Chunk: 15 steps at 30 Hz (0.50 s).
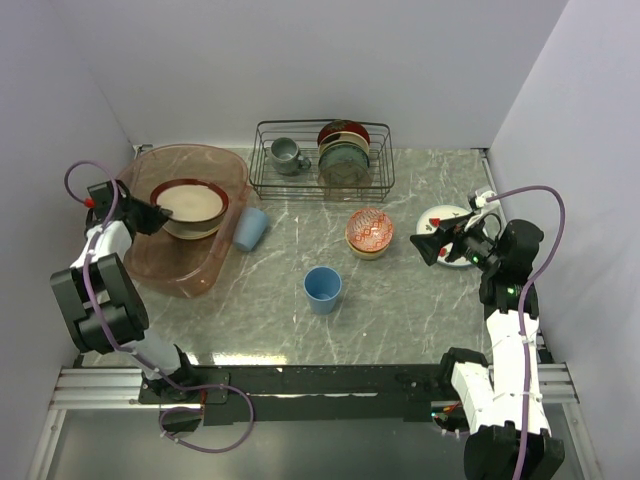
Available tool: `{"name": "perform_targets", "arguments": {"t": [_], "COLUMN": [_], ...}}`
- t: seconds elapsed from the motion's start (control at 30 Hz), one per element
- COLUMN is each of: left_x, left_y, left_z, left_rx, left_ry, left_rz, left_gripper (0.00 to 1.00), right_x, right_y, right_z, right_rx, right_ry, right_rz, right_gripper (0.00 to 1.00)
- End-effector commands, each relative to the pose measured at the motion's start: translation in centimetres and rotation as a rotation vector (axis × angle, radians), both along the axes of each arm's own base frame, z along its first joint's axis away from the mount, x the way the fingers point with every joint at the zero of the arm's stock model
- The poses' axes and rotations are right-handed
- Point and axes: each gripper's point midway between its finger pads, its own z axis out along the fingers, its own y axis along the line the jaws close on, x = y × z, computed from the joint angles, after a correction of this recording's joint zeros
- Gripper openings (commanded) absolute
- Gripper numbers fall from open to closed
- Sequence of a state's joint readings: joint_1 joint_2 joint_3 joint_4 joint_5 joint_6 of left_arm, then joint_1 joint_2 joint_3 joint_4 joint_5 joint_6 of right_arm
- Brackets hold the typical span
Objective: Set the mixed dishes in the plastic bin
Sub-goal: Place the plate in the plastic bin.
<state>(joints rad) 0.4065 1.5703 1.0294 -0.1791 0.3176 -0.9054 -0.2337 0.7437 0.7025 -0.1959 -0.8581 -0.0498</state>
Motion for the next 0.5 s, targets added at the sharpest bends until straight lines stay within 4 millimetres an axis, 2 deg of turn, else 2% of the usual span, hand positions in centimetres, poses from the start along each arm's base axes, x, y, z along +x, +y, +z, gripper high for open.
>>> {"name": "perform_targets", "arguments": {"t": [0.0,0.1,0.2,0.3,0.33,0.4,0.43,0.47], "left_x": [3.1,3.2,3.4,3.5,3.5,3.6,3.7,3.5], "left_y": [0.1,0.1,0.1,-0.1,-0.2,-0.3,-0.3,-0.4], "left_z": [5.8,5.2,4.6,4.1,3.8,3.9,3.8,3.7], "left_rx": [0.017,0.011,0.001,-0.007,-0.013,-0.014,-0.017,-0.018], "left_ry": [-0.200,-0.185,-0.171,-0.160,-0.154,-0.156,-0.153,-0.142], "left_rz": [-0.055,-0.061,-0.066,-0.078,-0.082,-0.091,-0.097,-0.102], "left_gripper": [0.01,0.03,0.10,0.26,0.36,0.46,0.57,0.62], "right_x": [0.3,0.4,0.4,0.4,0.5,0.5,0.5,0.6], "right_y": [-0.2,-0.3,-0.3,-0.3,-0.4,-0.4,-0.4,-0.4], "right_z": [1.1,1.1,1.1,1.1,1.1,1.0,1.0,1.0], "right_rx": [-0.019,-0.020,-0.020,-0.021,-0.023,-0.022,-0.023,-0.024], "right_ry": [-0.043,-0.041,-0.041,-0.040,-0.043,-0.037,-0.039,-0.037], "right_rz": [-0.006,-0.006,-0.007,-0.008,-0.013,-0.013,-0.012,-0.014], "right_gripper": [1.00,1.00,1.00,1.00,1.00,1.00,1.00,1.00]}}
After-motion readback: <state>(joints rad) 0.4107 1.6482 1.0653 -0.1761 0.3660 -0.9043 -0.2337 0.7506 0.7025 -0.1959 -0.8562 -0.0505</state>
